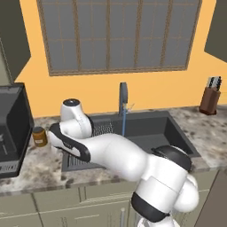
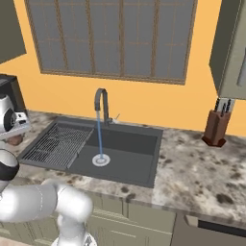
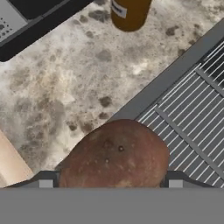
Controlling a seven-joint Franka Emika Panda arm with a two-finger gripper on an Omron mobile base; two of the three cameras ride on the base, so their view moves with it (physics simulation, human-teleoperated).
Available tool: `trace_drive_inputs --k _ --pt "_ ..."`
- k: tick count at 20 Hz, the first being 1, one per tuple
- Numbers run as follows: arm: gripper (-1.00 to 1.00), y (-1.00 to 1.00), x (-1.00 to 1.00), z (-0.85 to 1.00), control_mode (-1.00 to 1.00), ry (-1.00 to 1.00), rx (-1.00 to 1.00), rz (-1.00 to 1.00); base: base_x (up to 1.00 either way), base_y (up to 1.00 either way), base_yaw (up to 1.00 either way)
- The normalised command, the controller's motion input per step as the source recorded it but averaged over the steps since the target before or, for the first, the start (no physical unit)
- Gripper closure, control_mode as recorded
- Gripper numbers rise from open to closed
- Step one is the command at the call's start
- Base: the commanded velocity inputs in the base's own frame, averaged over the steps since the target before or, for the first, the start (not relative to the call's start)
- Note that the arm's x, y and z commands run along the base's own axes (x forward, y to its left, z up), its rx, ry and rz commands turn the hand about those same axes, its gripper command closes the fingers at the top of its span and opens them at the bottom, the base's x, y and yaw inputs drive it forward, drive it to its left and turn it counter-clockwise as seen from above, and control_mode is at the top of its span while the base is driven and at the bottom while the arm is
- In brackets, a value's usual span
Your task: Turn on the sink faucet. Then move the potato from the counter to the sink. Turn off the sink. Move the vegetable from the sink to the pot next to the stove. Finally move the pot to the front left burner.
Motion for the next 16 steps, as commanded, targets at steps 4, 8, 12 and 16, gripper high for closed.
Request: trace_drive_inputs --k 4,8,12,16 --pt "1.00 0.00 0.00 0.00 1.00 0.00 0.00 0.00 -0.17 -0.75 0.00" --pt "1.00 0.00 0.00 0.00 1.00 0.00 0.00 0.00 -0.09 -0.73 0.00" --pt "1.00 0.00 0.00 0.00 1.00 0.00 0.00 0.00 0.00 -0.57 -0.01" --pt "1.00 0.00 0.00 0.00 1.00 0.00 0.00 0.00 0.15 -0.25 -0.08"
